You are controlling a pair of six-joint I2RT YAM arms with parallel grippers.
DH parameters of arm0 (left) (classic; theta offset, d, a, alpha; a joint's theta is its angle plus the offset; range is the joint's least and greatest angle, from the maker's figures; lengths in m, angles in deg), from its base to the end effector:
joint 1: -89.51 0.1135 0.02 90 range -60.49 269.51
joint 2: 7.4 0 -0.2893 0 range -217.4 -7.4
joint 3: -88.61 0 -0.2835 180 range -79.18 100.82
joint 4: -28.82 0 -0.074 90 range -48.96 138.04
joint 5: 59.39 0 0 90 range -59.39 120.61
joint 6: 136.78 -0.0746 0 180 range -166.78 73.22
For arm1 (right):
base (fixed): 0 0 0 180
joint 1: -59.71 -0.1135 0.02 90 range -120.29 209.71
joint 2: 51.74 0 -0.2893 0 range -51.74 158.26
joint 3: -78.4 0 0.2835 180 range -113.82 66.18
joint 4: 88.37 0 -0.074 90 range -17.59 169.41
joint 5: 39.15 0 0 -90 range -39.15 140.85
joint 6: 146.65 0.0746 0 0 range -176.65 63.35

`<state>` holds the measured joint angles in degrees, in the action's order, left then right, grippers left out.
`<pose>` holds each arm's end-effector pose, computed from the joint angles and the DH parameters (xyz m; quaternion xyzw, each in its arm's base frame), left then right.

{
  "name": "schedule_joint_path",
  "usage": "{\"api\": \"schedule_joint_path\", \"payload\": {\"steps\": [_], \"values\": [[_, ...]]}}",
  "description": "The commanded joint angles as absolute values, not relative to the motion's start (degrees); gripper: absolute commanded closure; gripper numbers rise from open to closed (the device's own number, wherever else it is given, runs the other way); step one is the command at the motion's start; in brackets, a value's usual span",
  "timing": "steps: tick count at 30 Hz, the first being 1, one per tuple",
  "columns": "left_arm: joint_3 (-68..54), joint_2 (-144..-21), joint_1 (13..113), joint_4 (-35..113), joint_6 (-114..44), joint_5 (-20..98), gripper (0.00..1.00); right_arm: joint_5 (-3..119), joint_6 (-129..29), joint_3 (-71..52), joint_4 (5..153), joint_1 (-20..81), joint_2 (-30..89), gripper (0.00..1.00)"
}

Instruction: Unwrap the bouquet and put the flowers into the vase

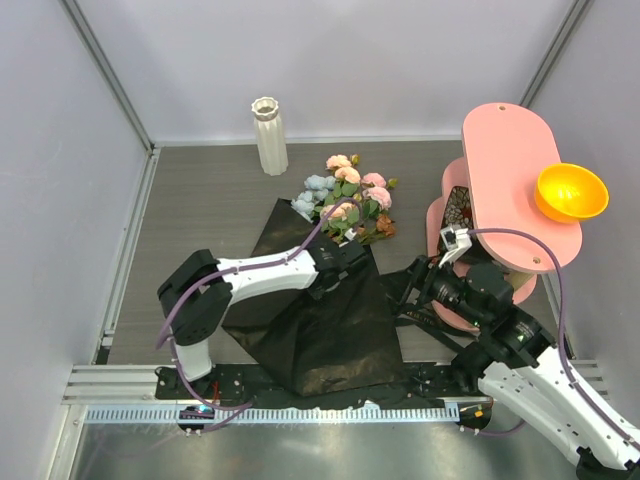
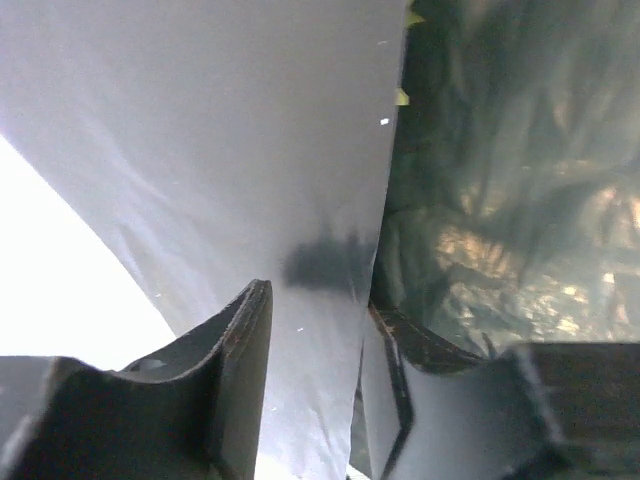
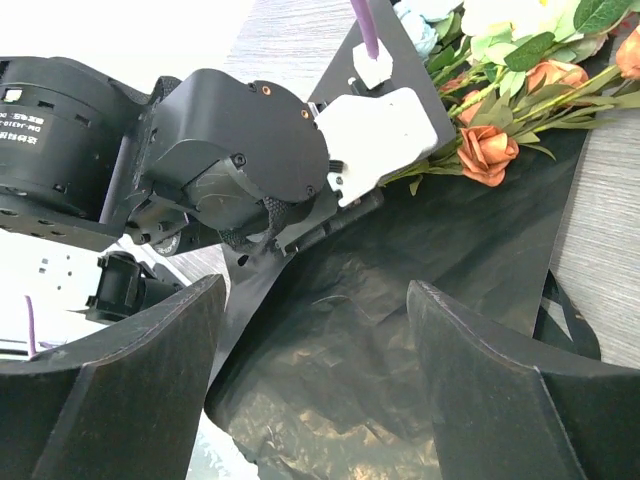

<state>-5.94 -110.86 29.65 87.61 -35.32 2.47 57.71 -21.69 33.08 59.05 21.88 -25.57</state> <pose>0.2257 -0.3186 0.1711 0.3695 0.8903 0.1312 0.2314 0.1305 0.1126 0.2997 -0.0567 0.7824 0.4048 0.4700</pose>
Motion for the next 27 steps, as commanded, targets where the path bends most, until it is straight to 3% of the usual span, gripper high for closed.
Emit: {"api": "schedule_joint_path", "payload": {"steps": [1,3,4,9,11,14,15,19,21,27], "values": [[-1.57,-109.80,29.92,89.12,-34.13,-7.96,0.73,56.47,-19.91,33.66,56.65,21.74,-26.34,0.21],[-0.78,-109.18,29.92,90.78,-31.24,-14.97,1.00,58.58,-19.65,34.63,58.66,21.74,-25.20,0.21],[-0.34,-108.74,29.92,91.66,-27.83,-17.44,1.00,59.63,-19.56,35.06,59.63,21.74,-24.68,0.21],[-2.97,-101.63,32.46,98.34,-14.64,-29.58,1.00,66.39,-17.81,38.93,69.81,21.74,-17.40,0.25],[-5.86,-96.65,37.09,99.14,-9.63,-28.02,1.00,67.98,-15.00,39.90,75.51,21.13,-14.23,0.34],[-11.92,-89.52,45.27,92.59,-9.60,-17.50,1.00,66.68,-14.02,39.21,81.67,16.32,-7.02,0.35],[-15.77,-84.53,47.56,90.20,-9.87,-9.20,0.99,64.15,-14.37,38.68,82.83,14.72,-2.65,0.34],[-23.70,-72.55,60.81,81.39,-8.21,4.21,0.91,63.33,-15.25,34.11,89.15,7.69,12.35,0.29],[-26.16,-67.90,64.09,80.42,-7.41,5.91,0.80,62.90,-14.11,31.21,92.50,5.32,17.67,0.27],[-28.20,-62.07,74.82,83.57,-9.42,9.26,0.77,64.03,-10.77,25.32,105.42,1.36,34.81,0.22]]}}
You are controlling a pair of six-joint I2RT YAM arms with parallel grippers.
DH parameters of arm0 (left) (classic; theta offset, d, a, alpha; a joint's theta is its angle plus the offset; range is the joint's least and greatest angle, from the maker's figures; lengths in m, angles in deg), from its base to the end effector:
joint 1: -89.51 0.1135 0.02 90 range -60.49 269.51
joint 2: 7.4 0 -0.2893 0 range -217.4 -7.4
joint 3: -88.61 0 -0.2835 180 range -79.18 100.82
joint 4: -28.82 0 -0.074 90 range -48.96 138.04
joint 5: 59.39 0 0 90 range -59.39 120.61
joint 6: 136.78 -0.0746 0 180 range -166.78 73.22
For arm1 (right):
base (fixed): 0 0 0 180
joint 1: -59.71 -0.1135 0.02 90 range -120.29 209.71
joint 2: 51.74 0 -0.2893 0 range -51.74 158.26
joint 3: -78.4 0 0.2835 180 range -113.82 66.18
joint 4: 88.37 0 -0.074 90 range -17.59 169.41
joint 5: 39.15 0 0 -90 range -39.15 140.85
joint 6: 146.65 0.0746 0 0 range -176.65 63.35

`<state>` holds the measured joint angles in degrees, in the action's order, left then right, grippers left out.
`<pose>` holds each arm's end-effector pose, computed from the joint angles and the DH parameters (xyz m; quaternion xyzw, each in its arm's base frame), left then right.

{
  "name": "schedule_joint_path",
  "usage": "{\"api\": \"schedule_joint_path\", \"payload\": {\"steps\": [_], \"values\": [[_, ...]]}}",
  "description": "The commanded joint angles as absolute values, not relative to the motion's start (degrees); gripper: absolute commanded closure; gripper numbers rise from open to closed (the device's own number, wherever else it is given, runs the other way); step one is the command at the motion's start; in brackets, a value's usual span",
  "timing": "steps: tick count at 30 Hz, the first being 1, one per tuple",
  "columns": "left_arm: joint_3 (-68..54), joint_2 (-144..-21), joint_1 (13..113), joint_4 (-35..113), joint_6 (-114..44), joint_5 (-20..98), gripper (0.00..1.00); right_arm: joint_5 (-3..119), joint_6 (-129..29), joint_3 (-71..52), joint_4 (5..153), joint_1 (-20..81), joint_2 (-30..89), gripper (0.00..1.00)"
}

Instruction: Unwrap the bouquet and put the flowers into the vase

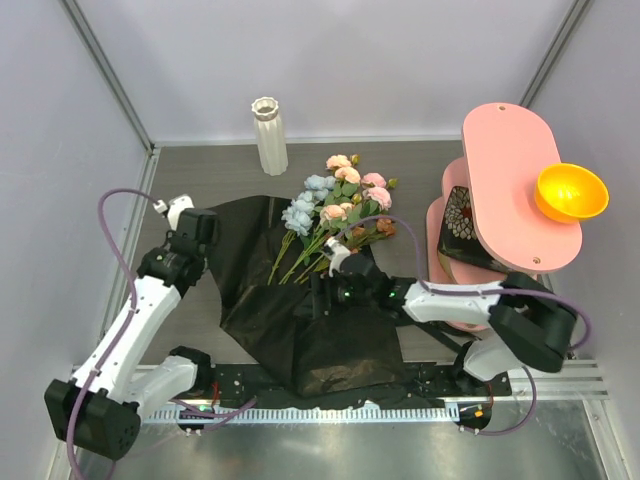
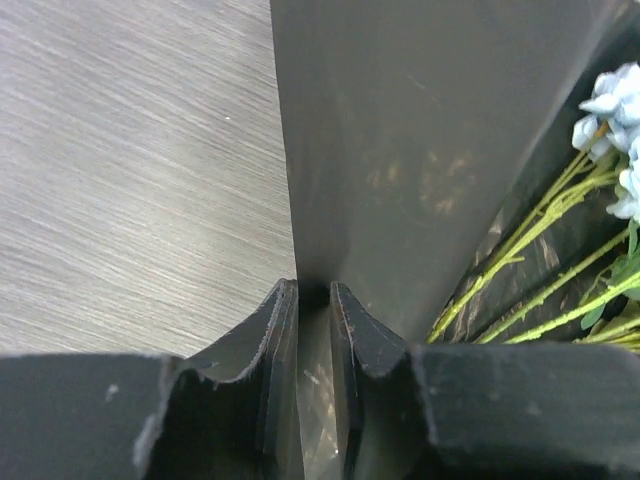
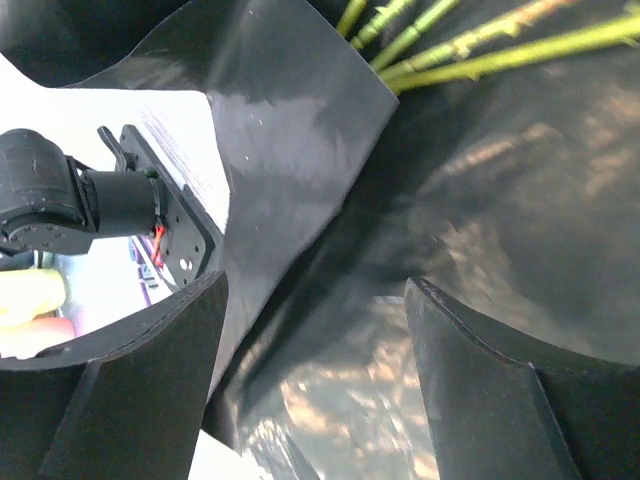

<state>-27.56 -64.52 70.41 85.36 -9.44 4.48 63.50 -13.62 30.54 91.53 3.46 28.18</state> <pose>0.2332 -0.0460 0.2819 -0.2217 0.8910 0.0289 0.3952 0.1719 0.2867 0.1697 -0.1531 0.8581 0.4287 0.2378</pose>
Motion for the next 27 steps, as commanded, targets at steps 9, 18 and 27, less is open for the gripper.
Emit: {"api": "schedule_joint_path", "payload": {"steps": [9,18,27], "values": [[-24.77,-49.60,81.86,86.41,-9.17,15.11,0.07,57.22,-20.24,4.59,93.59,-8.57,50.99,0.57],[-23.02,-47.03,81.77,79.89,-7.67,35.48,0.06,45.39,-41.70,-7.74,70.81,-25.10,57.95,0.45],[-21.08,-70.81,81.77,79.44,-15.75,57.13,0.16,54.37,-31.25,20.18,90.38,-25.98,32.48,0.17]]}}
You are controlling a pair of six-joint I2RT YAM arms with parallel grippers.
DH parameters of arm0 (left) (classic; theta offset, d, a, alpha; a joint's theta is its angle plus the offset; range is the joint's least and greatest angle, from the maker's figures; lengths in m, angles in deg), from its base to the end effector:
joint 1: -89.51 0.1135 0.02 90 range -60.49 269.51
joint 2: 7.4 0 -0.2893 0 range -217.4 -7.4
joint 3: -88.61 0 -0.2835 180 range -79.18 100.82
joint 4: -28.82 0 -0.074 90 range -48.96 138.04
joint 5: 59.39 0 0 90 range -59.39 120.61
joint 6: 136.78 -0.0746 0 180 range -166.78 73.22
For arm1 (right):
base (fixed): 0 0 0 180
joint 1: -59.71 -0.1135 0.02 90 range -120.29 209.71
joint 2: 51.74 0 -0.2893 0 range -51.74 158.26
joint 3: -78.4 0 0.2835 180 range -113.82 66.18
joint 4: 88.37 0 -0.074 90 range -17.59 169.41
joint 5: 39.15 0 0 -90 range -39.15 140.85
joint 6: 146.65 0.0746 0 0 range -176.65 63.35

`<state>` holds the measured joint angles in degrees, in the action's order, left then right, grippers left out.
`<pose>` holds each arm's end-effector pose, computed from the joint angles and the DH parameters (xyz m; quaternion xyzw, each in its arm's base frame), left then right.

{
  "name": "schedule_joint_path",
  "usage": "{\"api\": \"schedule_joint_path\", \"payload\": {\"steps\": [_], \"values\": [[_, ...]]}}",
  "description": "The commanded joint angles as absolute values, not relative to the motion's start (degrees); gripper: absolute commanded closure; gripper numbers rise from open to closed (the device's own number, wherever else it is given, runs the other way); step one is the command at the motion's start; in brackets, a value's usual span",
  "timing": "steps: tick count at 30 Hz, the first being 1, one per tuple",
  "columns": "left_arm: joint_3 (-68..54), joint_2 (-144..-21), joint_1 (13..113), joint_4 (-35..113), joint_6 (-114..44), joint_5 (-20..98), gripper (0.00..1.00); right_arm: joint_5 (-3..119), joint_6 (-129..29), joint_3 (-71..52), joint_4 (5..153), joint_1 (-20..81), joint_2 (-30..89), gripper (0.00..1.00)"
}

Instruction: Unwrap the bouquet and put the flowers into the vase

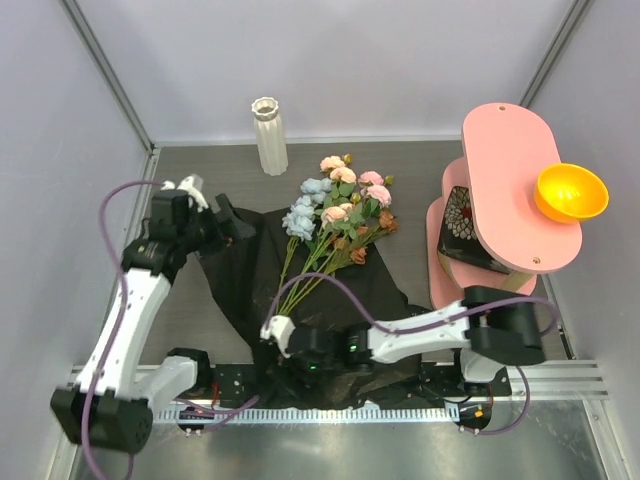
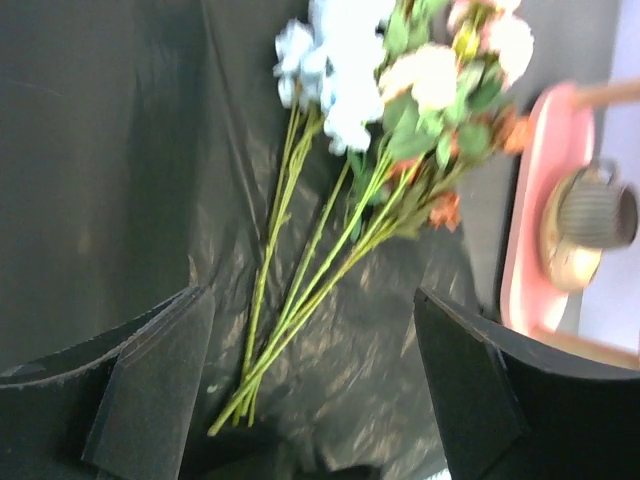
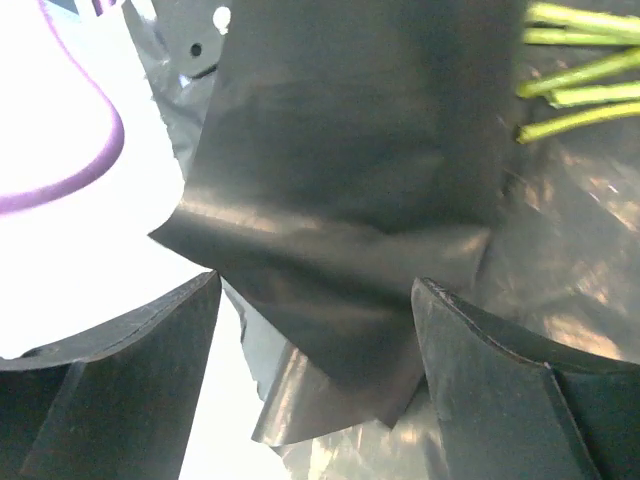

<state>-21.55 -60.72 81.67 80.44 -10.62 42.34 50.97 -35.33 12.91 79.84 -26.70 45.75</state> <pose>0.2350 -0.0477 0.3416 -0.1703 0.8675 -0.2559 0.3912 0.0252 0.4046 0.1473 -0.4952 0.7751 0.3175 0.2306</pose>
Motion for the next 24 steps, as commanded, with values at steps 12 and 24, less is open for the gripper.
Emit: {"api": "schedule_joint_path", "payload": {"steps": [12,24], "values": [[-27.24,-66.91,81.42,78.03,-13.90,47.34,0.14,47.58,-25.62,27.00,92.30,-24.14,17.96,0.10],[-21.70,-54.79,81.42,84.64,-13.66,48.71,0.15,44.61,-26.84,20.17,82.76,-19.72,27.42,0.60]]}}
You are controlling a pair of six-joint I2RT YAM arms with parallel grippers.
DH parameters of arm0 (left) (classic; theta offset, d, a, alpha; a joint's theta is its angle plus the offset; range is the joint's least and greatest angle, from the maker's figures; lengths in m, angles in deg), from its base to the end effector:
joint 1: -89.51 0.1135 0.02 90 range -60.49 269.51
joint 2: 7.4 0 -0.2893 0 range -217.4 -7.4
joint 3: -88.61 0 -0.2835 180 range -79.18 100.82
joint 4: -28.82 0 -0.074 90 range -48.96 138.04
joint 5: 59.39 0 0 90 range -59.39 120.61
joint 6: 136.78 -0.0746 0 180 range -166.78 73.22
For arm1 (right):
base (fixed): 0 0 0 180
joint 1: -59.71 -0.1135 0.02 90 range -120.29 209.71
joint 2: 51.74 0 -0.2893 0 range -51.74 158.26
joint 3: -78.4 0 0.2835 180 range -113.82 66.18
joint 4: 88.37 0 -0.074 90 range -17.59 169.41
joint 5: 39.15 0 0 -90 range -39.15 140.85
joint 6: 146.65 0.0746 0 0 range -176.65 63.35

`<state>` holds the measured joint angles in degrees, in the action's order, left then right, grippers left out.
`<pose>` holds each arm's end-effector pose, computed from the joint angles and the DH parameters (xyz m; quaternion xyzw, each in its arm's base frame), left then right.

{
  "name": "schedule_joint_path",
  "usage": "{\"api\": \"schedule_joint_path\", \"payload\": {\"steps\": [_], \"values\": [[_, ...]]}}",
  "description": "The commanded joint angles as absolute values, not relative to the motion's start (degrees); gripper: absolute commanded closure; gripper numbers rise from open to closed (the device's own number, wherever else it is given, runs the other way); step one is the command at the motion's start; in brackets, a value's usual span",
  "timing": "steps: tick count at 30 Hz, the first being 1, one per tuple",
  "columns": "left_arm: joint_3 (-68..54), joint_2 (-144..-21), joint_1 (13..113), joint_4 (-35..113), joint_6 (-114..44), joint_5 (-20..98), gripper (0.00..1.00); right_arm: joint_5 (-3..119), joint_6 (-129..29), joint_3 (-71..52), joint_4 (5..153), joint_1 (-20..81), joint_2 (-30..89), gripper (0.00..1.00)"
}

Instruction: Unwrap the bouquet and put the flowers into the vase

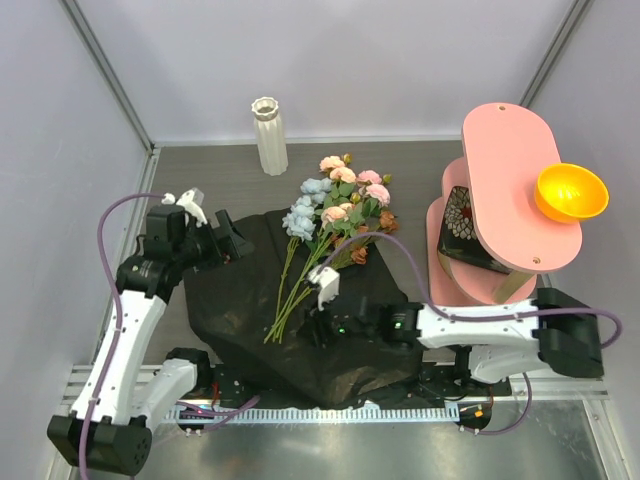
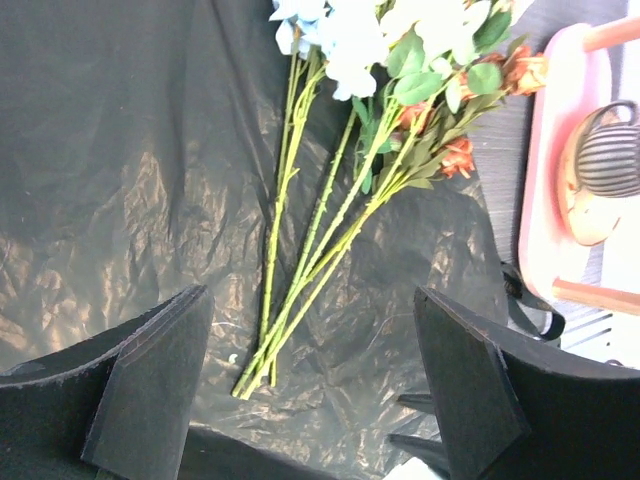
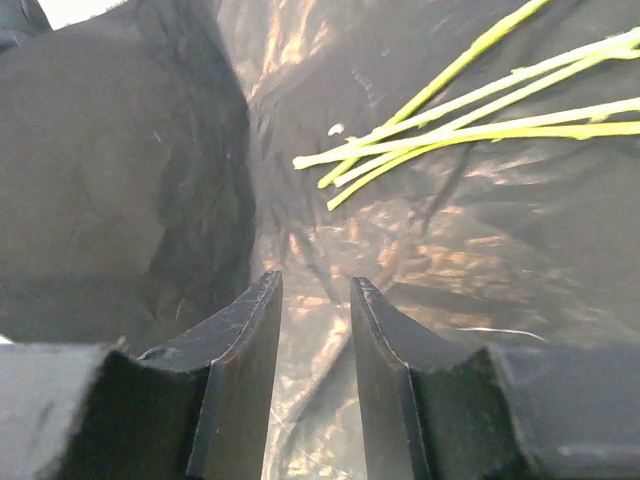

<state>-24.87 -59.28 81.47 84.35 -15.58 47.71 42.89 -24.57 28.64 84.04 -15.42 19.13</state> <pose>0.2203 -0.0533 0.3176 -0.1200 0.8935 -0.2654 0.3417 0.0919 0.3060 0.2137 -0.2820 0.8114 0.3739 0.3498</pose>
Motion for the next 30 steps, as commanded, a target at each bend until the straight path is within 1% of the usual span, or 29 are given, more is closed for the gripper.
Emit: {"api": "schedule_joint_path", "payload": {"steps": [1,3,4,7,8,10,13,14,15,17,20,21,22,23,24,25,29,30], "values": [[-21.43,-54.25,81.42,83.94,-12.69,50.72,0.15,45.31,-27.46,18.21,82.75,-21.31,33.10,0.60],[-21.08,-53.98,81.42,81.22,-9.89,53.27,0.15,48.20,-27.38,14.35,85.73,-24.12,37.71,0.59],[-21.08,-54.24,81.42,79.29,-9.09,55.03,0.15,50.04,-26.68,13.54,87.13,-24.40,42.08,0.59],[-22.57,-57.75,81.42,77.43,-7.32,62.06,0.15,54.71,-23.52,13.01,93.02,-24.49,47.73,0.59],[-22.92,-58.89,81.42,77.69,-7.58,65.03,0.16,54.55,-23.34,12.83,93.04,-24.23,48.19,0.59],[-24.50,-62.14,80.98,77.96,-9.07,66.56,0.19,53.49,-23.25,13.36,92.42,-23.27,47.67,0.58],[-26.26,-64.52,79.23,78.31,-10.48,64.37,0.21,50.77,-22.81,16.60,92.16,-21.34,42.76,0.56],[-27.66,-64.79,78.53,77.79,-10.31,62.71,0.21,46.85,-22.55,18.53,91.20,-20.80,40.22,0.55],[-28.54,-64.97,77.56,76.74,-9.70,61.82,0.21,45.59,-22.02,19.59,90.49,-20.19,38.71,0.53],[-31.26,-65.84,74.05,72.52,-7.24,60.50,0.21,43.48,-20.27,23.96,89.52,-18.26,35.90,0.49],[-31.98,-69.60,66.94,68.91,-6.53,53.14,0.21,39.70,-17.80,30.64,88.82,-16.24,28.61,0.44],[-31.11,-71.63,63.00,70.47,-7.31,47.54,0.21,37.86,-17.02,32.24,88.56,-15.88,24.76,0.43],[-29.79,-73.82,61.22,71.79,-8.71,44.27,0.23,37.24,-16.05,33.74,88.21,-15.18,22.38,0.43],[-27.00,-78.54,59.81,73.54,-10.81,41.19,0.25,36.62,-13.95,36.19,87.07,-13.87,20.35,0.42],[-25.49,-80.85,57.54,76.43,-12.05,38.20,0.30,36.35,-12.98,37.26,86.54,-13.25,18.42,0.42],[-23.91,-82.97,56.73,77.59,-13.20,33.21,0.31,35.74,-12.10,38.14,85.75,-12.89,13.87,0.42],[-18.90,-92.55,56.28,75.76,-16.71,34.56,0.37,32.05,-7.44,40.51,76.89,-12.54,3.39,0.42],[-17.32,-96.66,56.28,77.41,-17.94,34.22,0.39,31.52,-6.73,40.78,75.21,-12.54,1.63,0.42]]}}
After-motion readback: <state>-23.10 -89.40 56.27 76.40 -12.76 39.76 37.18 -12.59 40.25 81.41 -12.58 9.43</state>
